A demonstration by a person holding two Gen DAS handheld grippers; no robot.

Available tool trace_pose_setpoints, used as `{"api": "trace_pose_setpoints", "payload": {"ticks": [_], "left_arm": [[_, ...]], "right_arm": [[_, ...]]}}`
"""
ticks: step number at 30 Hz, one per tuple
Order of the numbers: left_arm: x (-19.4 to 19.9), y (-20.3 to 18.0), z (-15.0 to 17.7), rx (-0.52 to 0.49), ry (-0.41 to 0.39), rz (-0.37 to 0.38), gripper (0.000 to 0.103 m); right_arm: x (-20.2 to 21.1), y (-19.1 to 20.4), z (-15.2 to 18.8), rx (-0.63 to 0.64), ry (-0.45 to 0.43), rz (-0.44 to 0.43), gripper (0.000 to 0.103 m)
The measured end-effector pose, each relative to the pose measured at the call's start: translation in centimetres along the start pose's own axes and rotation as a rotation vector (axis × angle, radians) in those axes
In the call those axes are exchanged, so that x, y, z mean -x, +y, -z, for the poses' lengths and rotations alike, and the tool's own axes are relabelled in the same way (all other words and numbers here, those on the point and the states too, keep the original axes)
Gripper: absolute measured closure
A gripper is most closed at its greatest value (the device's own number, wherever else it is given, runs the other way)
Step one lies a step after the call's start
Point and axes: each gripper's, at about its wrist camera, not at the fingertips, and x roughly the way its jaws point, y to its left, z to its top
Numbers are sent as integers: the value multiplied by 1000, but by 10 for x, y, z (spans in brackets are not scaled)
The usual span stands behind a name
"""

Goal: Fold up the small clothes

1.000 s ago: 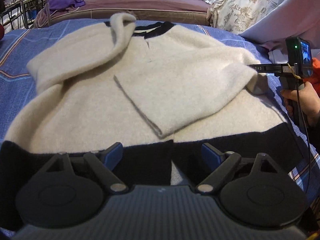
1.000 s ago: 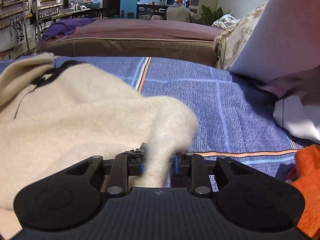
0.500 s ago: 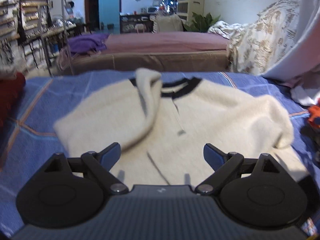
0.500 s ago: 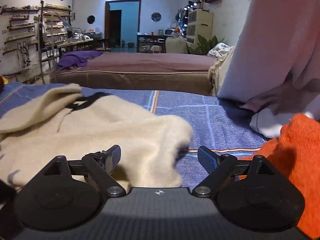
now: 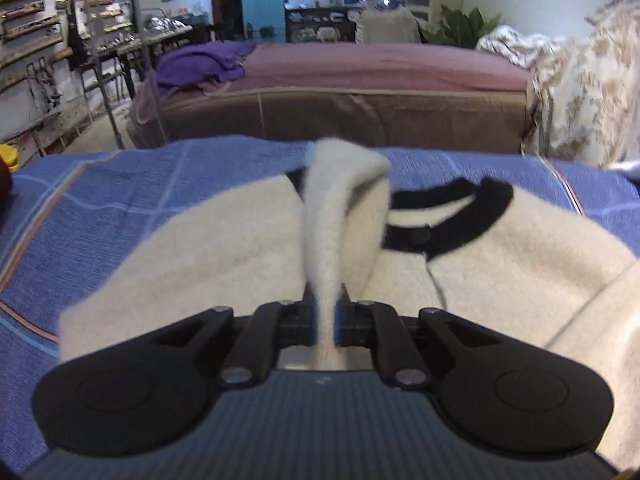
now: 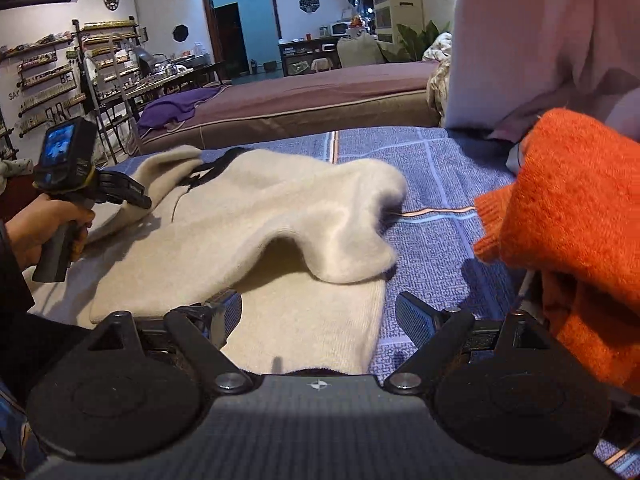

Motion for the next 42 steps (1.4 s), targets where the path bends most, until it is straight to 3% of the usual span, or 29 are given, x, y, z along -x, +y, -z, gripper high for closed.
{"api": "trace_pose_setpoints", "payload": {"ticks": [4,7,10,13,14,15,17,18,21,23,25,26,27,31,32,34,36,39,42], "left_arm": [[49,66,-14,116,-127,-76,96],[84,119,-16,176,-205,-226,98],[104,162,-6,211,-181,-325,98],[114,174,9,216,-117,-255,90],[116,171,15,216,-111,-225,72],[120,164,21,213,-110,-191,44],[119,142,29,180,-119,-115,16],[113,129,30,157,-107,-62,13],[85,90,27,81,-72,34,13],[65,69,24,28,-61,18,13],[39,53,18,-8,3,26,16],[28,48,16,-15,37,40,34],[18,45,14,-20,67,58,60],[-14,32,14,-58,133,57,81],[-16,32,14,-58,121,59,89],[-5,42,12,9,91,87,91],[17,56,9,55,-9,84,92],[61,87,3,94,-158,-33,92],[96,130,6,141,-222,-206,92]], "right_arm": [[-3,-1,2,-67,-21,-29,0],[-14,4,4,-86,6,-68,0],[-17,14,5,-87,7,-108,0],[-21,26,5,-52,13,-129,0],[-22,29,5,-44,17,-133,0],[-23,31,5,-44,22,-136,0],[-21,33,4,-46,24,-141,0],[-20,34,4,-41,24,-142,0],[-17,34,4,-30,24,-134,0],[-13,29,5,-37,26,-123,0],[-9,25,6,-44,29,-106,0],[-8,22,8,-48,31,-99,0],[-7,20,9,-51,35,-91,0],[-8,9,16,-75,61,-57,0],[-9,7,17,-86,68,-52,0],[-10,5,17,-101,73,-50,0],[-10,5,17,-102,69,-50,0],[-11,9,15,-96,63,-63,0],[-13,14,14,-91,62,-86,0]]}}
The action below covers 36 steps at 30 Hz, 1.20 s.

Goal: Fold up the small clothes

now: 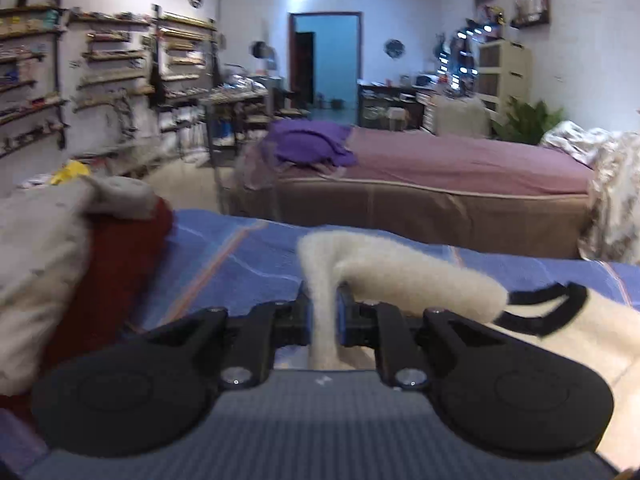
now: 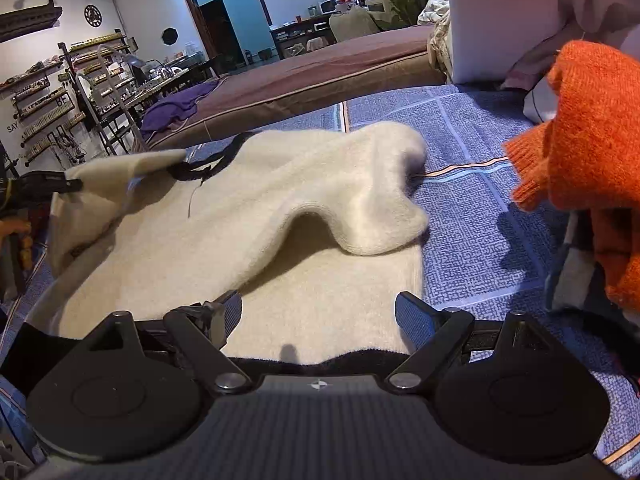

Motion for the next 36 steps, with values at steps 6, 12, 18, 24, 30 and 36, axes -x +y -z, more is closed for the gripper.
{"api": "trace_pose_setpoints", "payload": {"ticks": [6,12,18,24,30,36], "left_arm": [[10,64,20,-34,92,-250,89],[19,63,55,-60,210,-262,43],[87,25,44,-105,68,-155,0],[122,-32,42,-144,64,142,0],[91,-92,93,-73,327,473,51],[59,-102,136,109,469,536,67]], "right_arm": [[-5,11,3,12,16,-43,0],[-1,18,3,33,19,-54,0],[7,9,3,46,4,-3,0],[5,5,9,-6,19,-13,0],[7,9,13,8,29,-23,0],[10,-3,15,-18,33,4,0]]}}
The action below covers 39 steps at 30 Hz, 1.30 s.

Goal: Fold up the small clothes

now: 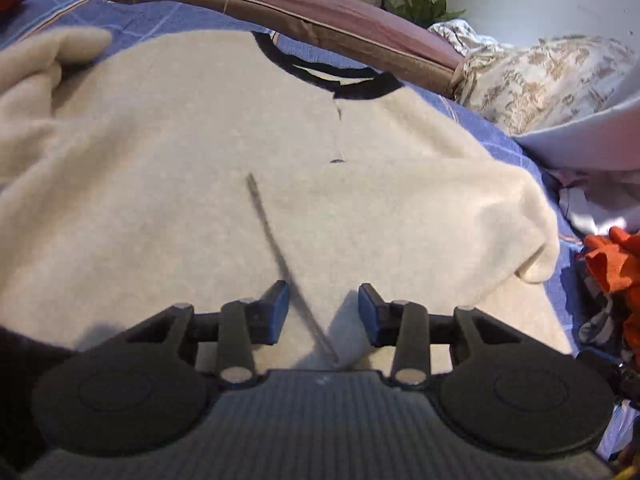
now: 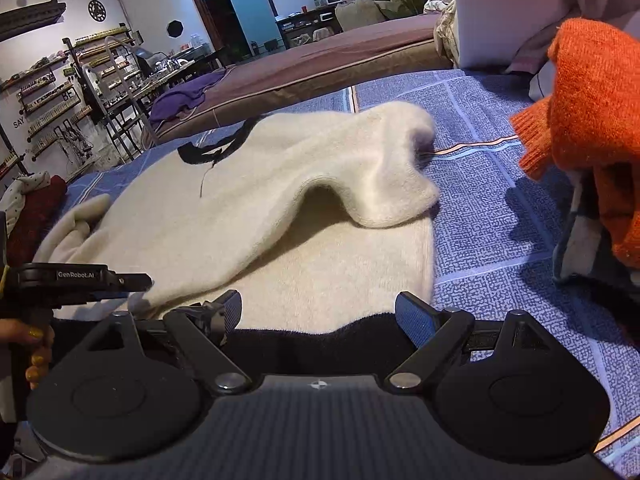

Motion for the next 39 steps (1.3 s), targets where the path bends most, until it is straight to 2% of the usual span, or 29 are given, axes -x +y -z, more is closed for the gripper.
{"api": "trace_pose_setpoints", "payload": {"ticks": [2,7,10,11,12,13,16,20,23,27,29,32,37,39], "left_arm": [[-7,1,-2,11,19,52,67],[-30,10,-20,79,7,93,67],[-44,1,-36,43,-20,88,68],[-50,-4,-41,26,-30,80,75],[-56,-7,-46,18,-32,74,89],[-62,-8,-50,28,-26,65,96],[-69,-7,-54,55,-27,52,97],[-52,-7,-53,42,-81,73,98],[-19,-7,-64,24,-173,65,98],[19,3,-103,20,-265,59,98],[31,11,-125,3,-298,27,98],[42,26,-149,-1,-316,-38,98],[48,55,-157,11,-306,-85,98],[47,66,-153,33,-299,-102,98]], "right_arm": [[-3,-4,2,-6,9,13,0],[-12,-6,4,-24,36,9,0],[-13,-3,4,-4,38,4,0],[-14,-3,4,-2,40,5,0],[-14,-4,3,-2,43,6,0],[-15,-4,3,-4,44,8,0],[-13,-7,1,-8,39,14,0],[-11,-11,-1,-4,31,28,0],[-12,-11,-3,26,25,34,0],[-14,-1,-14,143,-17,64,0],[-21,7,-22,261,-51,78,0],[-46,19,-30,441,-22,166,0],[-84,24,-37,598,15,231,0],[-97,28,-39,642,35,221,0]]}}
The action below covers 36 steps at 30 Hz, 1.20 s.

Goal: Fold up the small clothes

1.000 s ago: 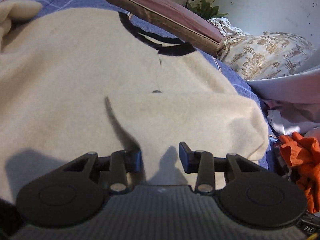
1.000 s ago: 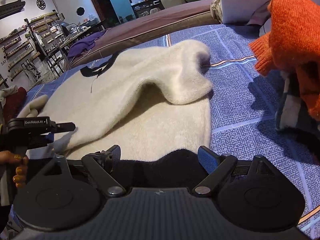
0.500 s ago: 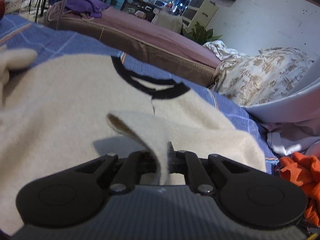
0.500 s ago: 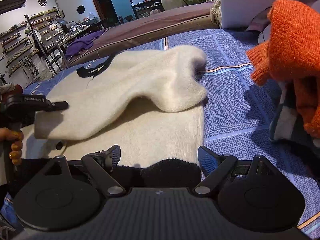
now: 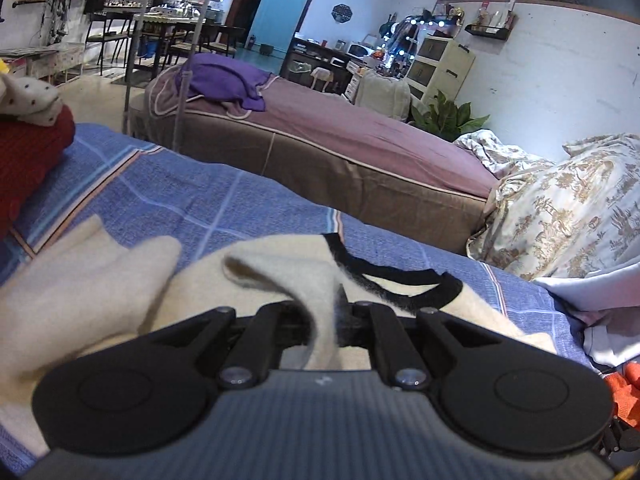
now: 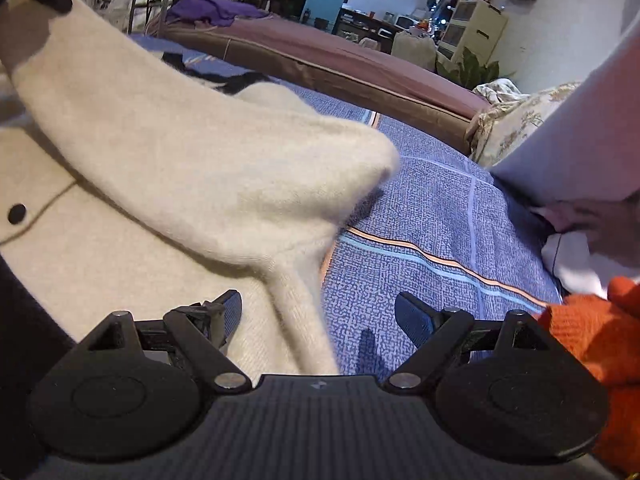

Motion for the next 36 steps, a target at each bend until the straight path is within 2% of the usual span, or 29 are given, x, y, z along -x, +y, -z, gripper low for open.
{"api": "trace_pose_setpoints", "payload": {"ticks": [2,5,8,10,13,15,17,21,23,25,27,29,30,32,33,34,36], "left_arm": [[-4,9,7,9,25,-16,98],[-20,18,27,-14,85,-68,97],[-41,29,49,-1,159,-105,97],[-48,35,60,24,177,-103,94],[-51,37,65,39,189,-82,88],[-51,32,66,6,192,-89,83],[-51,27,67,-13,195,-86,77],[-52,21,69,-23,196,-85,65],[-50,17,69,-37,199,-86,58],[-44,12,69,-51,195,-91,48],[-31,7,69,-72,171,-103,34],[-16,2,69,-106,126,-134,31],[-10,0,68,-125,105,-157,24],[0,-2,67,-170,81,-204,13],[2,-3,67,-193,80,-220,13],[5,-4,67,-215,82,-221,13],[10,-7,68,-236,74,-200,13]], "right_arm": [[-5,1,-4,5,-10,-39,0],[-10,-4,-7,-43,24,-34,0],[-17,-20,6,-178,73,-25,0],[-16,-34,17,-270,95,-8,0],[-2,-38,27,-266,111,35,0],[13,-35,25,-263,107,18,0],[36,-28,17,-242,46,-17,0],[68,-15,-15,-135,-186,-30,0],[54,-17,-39,-116,-219,-95,0],[30,-24,-58,-188,-226,-214,0],[1,-32,-71,-280,-205,-333,0],[-27,-35,-77,-326,-179,-389,0],[-45,-35,-77,-341,-123,-366,0],[-79,-34,-70,-373,61,-259,0],[-88,-37,-67,-402,114,-232,0],[-81,-41,-66,-434,80,-242,0],[-55,-57,-71,-505,-45,-320,0]]}}
